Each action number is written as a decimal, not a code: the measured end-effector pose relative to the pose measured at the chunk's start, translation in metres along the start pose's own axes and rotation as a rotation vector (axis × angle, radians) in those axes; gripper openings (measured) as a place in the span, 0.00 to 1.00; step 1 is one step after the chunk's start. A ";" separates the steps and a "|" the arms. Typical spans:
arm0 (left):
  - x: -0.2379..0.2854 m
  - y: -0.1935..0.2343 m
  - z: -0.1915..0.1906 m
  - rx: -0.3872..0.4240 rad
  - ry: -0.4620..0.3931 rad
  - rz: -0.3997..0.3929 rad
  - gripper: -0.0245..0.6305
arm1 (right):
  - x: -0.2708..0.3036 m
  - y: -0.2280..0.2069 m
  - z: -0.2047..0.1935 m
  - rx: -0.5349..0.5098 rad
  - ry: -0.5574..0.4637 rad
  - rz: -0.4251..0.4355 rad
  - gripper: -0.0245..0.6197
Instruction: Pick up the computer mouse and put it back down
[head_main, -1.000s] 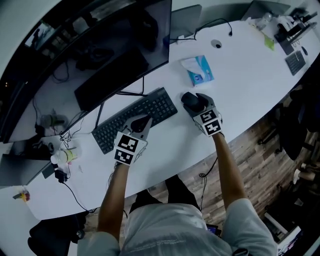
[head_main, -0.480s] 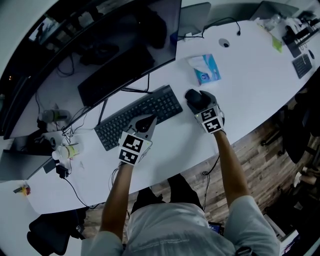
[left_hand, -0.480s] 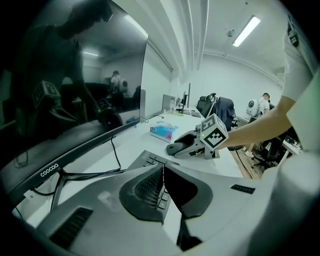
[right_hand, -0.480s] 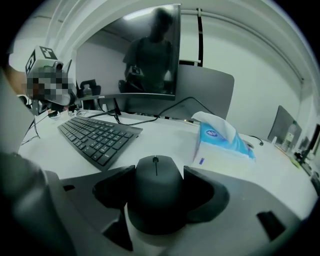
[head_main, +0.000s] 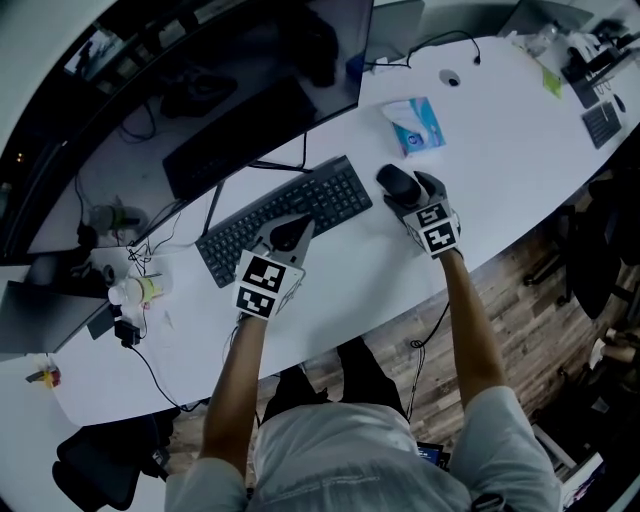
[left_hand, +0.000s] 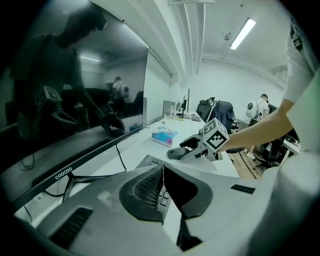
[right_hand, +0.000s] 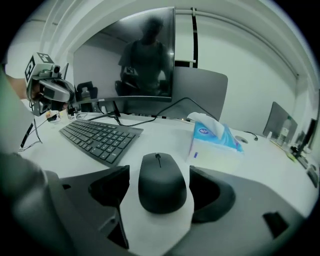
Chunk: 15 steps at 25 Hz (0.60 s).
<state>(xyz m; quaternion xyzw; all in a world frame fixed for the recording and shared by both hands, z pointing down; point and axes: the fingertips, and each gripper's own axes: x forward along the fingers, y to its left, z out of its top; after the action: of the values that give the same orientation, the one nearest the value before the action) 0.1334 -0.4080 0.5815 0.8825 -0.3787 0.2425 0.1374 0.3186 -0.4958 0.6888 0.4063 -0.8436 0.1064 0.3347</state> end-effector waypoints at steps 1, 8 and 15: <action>-0.003 0.000 0.002 0.003 -0.009 -0.001 0.06 | -0.006 -0.001 -0.001 0.004 0.001 -0.012 0.62; -0.038 0.003 0.005 0.032 -0.054 -0.013 0.06 | -0.063 0.008 0.009 0.049 -0.028 -0.117 0.53; -0.091 0.004 0.021 0.062 -0.132 -0.022 0.06 | -0.155 0.028 0.033 0.138 -0.123 -0.290 0.34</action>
<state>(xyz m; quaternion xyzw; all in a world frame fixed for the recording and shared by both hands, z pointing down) 0.0835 -0.3647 0.5161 0.9046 -0.3695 0.1938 0.0872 0.3505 -0.3972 0.5659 0.5515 -0.7857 0.0893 0.2656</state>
